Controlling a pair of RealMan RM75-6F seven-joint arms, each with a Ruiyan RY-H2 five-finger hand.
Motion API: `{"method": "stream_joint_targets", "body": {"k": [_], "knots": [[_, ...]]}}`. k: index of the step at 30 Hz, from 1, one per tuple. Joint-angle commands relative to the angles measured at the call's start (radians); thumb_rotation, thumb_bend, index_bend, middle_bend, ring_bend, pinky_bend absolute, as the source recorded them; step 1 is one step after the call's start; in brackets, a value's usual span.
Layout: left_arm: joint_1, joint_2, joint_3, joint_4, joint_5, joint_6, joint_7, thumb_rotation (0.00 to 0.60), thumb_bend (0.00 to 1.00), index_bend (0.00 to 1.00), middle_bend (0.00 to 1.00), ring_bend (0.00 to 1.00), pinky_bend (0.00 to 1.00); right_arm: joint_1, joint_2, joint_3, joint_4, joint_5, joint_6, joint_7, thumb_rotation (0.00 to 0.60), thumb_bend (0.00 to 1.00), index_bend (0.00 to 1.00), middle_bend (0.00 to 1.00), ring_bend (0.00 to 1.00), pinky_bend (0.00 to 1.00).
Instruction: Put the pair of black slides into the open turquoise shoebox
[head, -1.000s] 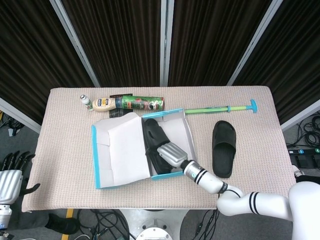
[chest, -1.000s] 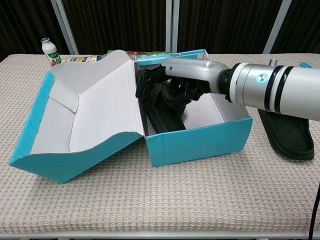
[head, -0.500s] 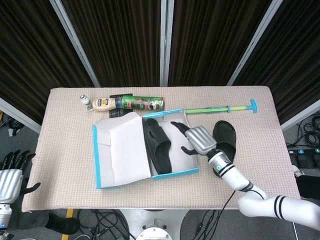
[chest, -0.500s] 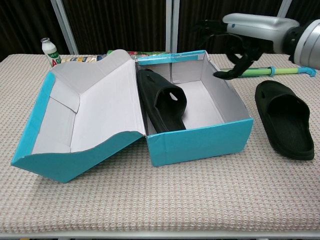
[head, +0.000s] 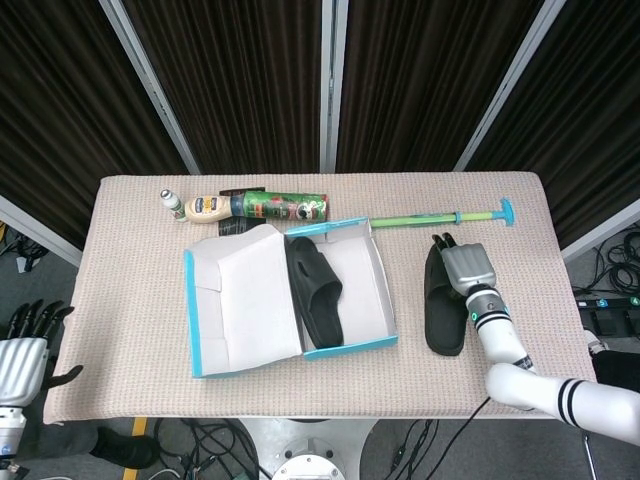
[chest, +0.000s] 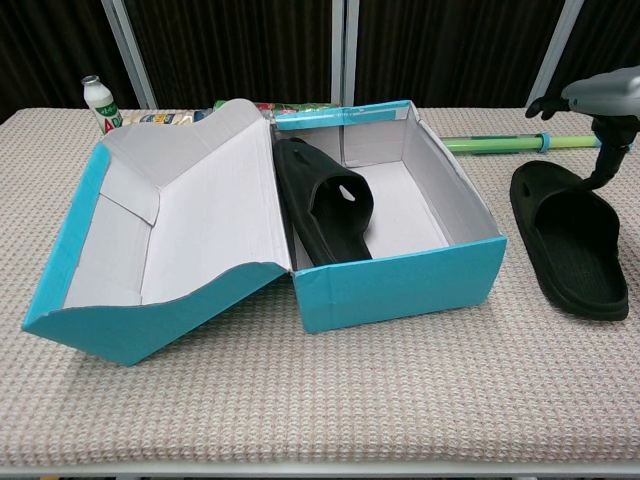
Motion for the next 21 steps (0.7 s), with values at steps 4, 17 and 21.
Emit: {"method": "stream_joint_targets", "body": {"k": [4, 17, 21], "knots": [[-0.003, 0.002, -0.002, -0.004, -0.004, -0.006, 0.006, 0.6, 0.03, 0.17, 0.1, 0.01, 0.02, 0.067, -0.06, -0.041, 0.1, 0.136, -0.044, -0.083, 0.6, 0.1, 0.0, 0.06, 0.71, 0.98], [-0.005, 0.007, -0.003, -0.012, -0.011, -0.011, 0.012, 0.6, 0.03, 0.17, 0.1, 0.01, 0.02, 0.137, -0.101, -0.092, 0.177, 0.224, -0.124, -0.131, 0.6, 0.12, 0.0, 0.12, 0.71, 0.98], [-0.006, 0.008, -0.003, -0.014, -0.016, -0.017, 0.012, 0.6, 0.03, 0.17, 0.1, 0.01, 0.02, 0.16, -0.136, -0.12, 0.212, 0.252, -0.123, -0.17, 0.6, 0.13, 0.0, 0.13, 0.71, 0.98]]}}
